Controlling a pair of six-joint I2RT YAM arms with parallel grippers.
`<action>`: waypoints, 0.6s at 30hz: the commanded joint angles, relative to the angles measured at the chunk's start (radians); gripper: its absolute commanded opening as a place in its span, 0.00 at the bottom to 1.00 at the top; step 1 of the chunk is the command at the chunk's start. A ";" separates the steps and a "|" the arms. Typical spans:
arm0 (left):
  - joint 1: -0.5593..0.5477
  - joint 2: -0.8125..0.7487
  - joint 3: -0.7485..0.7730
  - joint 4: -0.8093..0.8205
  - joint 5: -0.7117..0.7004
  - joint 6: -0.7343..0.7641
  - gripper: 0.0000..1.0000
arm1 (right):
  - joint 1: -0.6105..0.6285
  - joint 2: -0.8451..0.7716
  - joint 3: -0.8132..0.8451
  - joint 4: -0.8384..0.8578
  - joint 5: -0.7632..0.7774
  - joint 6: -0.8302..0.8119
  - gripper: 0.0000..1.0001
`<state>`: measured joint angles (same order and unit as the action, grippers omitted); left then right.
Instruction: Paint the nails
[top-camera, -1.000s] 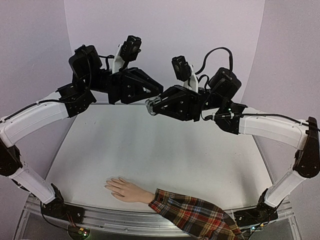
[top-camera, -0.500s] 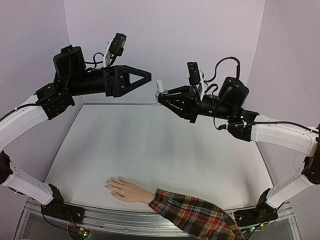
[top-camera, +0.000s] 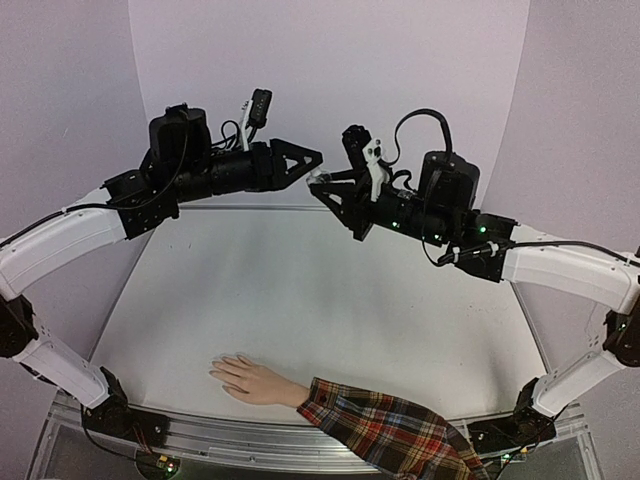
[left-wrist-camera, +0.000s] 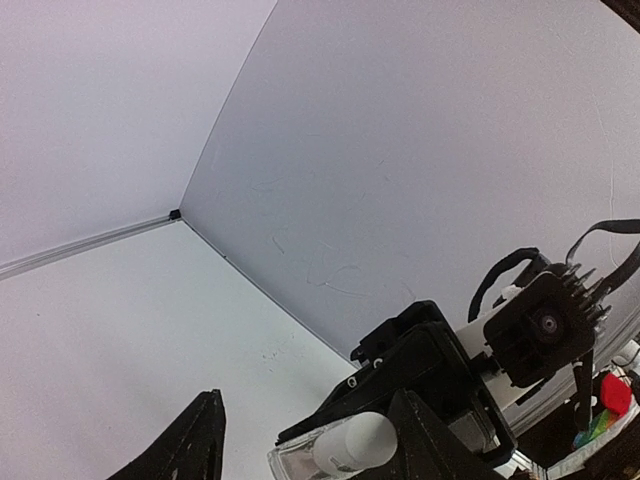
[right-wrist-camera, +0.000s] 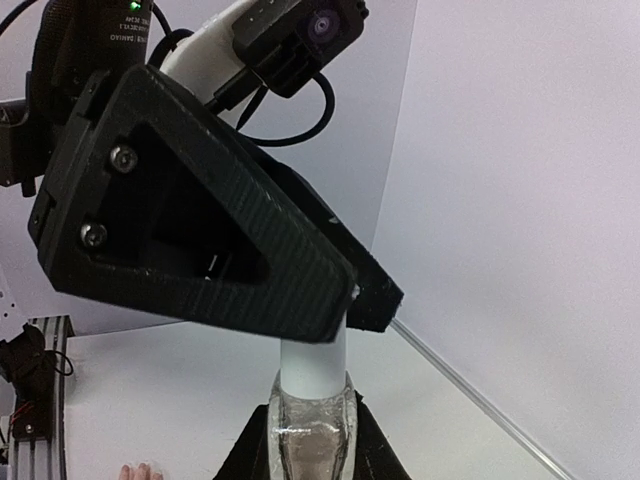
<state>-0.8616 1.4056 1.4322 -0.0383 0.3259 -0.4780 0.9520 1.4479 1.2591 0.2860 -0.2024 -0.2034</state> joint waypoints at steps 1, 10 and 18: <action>-0.015 0.006 0.042 0.034 -0.011 -0.005 0.55 | 0.010 0.022 0.061 -0.001 0.074 -0.040 0.00; -0.023 0.036 0.056 0.027 0.029 0.004 0.15 | 0.013 0.035 0.084 -0.001 0.082 -0.042 0.00; -0.022 0.052 0.017 0.281 0.793 0.023 0.00 | -0.087 0.004 0.056 0.052 -0.643 0.040 0.00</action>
<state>-0.8338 1.4487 1.4489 -0.0061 0.4890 -0.4105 0.9201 1.4676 1.2958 0.2314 -0.2742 -0.2119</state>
